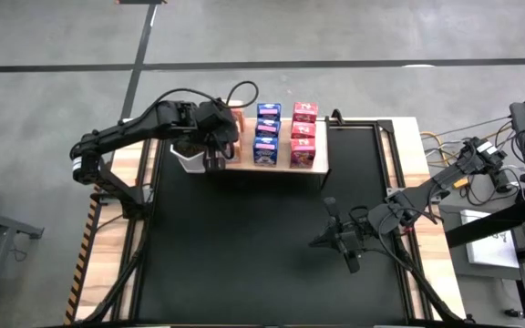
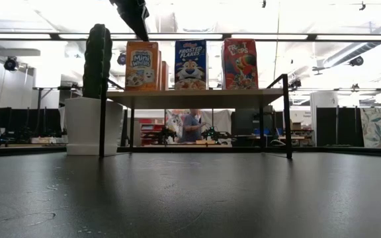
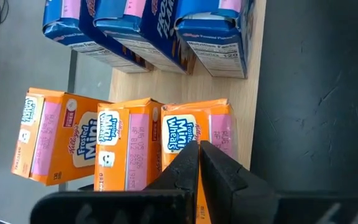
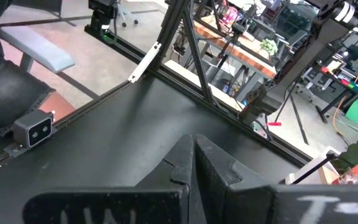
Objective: Stack cereal on shelf
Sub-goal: Put the orange cereal box on the shelf aligned with the other orange cereal boxes
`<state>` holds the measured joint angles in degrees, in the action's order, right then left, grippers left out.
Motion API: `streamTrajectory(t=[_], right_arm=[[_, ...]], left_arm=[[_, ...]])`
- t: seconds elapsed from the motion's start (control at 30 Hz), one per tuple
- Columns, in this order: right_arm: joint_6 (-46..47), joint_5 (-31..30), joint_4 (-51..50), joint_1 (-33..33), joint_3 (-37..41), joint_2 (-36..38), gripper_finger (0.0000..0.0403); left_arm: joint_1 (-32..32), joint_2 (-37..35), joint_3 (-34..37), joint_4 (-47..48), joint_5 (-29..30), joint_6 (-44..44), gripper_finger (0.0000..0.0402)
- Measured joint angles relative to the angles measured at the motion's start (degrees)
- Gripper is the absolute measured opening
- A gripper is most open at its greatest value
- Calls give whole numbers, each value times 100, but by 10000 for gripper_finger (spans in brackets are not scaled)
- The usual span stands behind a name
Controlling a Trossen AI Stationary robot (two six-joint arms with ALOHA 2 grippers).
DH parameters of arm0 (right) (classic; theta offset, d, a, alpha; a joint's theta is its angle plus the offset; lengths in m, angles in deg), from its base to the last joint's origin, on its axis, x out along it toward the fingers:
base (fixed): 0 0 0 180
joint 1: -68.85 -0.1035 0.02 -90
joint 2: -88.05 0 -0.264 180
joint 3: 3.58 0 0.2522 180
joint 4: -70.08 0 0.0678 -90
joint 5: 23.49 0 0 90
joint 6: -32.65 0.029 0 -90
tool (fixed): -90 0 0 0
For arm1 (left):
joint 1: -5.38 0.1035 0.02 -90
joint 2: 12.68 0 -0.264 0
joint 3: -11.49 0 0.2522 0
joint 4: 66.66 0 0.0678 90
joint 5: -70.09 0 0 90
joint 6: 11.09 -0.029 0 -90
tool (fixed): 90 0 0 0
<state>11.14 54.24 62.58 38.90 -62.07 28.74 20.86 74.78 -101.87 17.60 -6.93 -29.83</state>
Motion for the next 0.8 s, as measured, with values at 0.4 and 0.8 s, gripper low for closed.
streamTrajectory(t=[0.4, 0.8], right_arm=[[-11, -10, 0, -2, 0, 0, 9], [-7, -144, -9, 0, 0, 0, 9]], left_arm=[[41, -137, 0, -169, 1157, -113, 0], [279, 149, -1, -426, 1198, -325, 0]])
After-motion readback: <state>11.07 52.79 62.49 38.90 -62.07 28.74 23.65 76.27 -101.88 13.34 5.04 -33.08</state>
